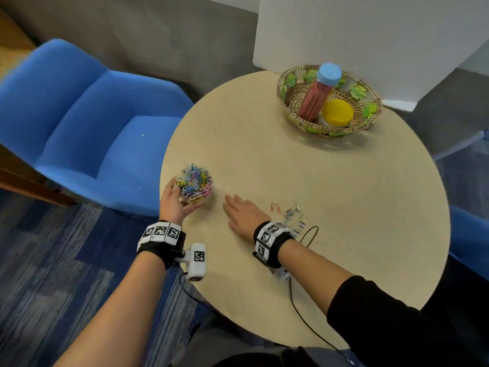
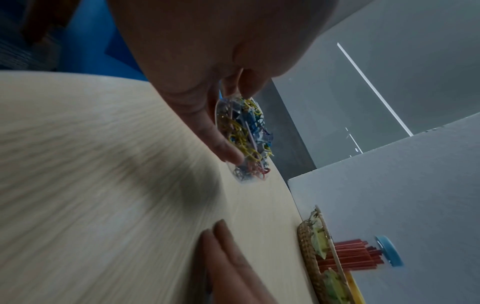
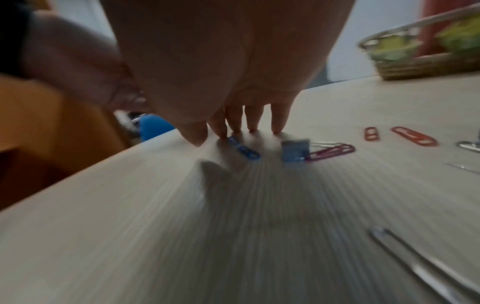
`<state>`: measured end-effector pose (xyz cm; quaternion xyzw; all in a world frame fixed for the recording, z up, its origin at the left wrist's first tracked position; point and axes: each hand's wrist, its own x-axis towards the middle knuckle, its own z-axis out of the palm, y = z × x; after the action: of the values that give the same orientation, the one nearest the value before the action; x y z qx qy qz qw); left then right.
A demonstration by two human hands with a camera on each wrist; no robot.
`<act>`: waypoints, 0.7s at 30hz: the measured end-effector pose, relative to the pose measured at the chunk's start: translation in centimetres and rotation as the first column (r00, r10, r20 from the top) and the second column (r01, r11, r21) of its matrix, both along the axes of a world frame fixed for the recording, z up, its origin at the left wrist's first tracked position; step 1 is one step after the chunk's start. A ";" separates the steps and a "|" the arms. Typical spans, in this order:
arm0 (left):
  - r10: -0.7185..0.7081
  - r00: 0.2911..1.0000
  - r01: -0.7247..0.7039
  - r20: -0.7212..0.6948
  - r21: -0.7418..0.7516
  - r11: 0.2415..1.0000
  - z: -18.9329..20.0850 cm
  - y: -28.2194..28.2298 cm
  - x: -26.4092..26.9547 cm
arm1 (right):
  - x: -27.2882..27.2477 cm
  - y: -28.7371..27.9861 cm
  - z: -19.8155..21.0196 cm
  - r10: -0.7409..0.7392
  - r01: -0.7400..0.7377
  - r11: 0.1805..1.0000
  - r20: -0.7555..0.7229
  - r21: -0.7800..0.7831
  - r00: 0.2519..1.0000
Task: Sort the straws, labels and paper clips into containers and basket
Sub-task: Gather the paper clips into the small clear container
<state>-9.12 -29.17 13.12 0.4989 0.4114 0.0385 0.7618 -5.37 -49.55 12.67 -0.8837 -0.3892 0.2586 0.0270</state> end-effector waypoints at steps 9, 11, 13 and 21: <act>-0.076 0.997 0.075 -0.007 -0.070 0.995 -0.7 -2.8 -0.4 | -3.5 -9.4 -0.3 0.017 0.007 0.984 0.134 -0.176 0.991; -0.104 0.995 0.103 -0.005 -0.077 0.992 -0.8 -3.7 -0.2 | -2.6 -11.1 0.3 -0.133 0.157 0.978 0.168 -0.138 0.977; -0.123 0.992 0.122 -0.005 -0.082 0.989 -0.7 -4.6 0.1 | -1.5 -12.3 0.3 -0.412 0.422 0.904 0.128 -0.065 0.902; -0.167 0.986 0.166 0.002 -0.077 0.983 0.3 -6.4 0.8 | -2.9 -11.2 -0.7 -0.350 0.350 0.936 0.001 -0.026 0.937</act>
<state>-8.35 -35.59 13.44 0.5020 0.3710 -0.0421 0.7801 -8.31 -60.72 12.00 -0.9386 -0.2226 0.2563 0.0620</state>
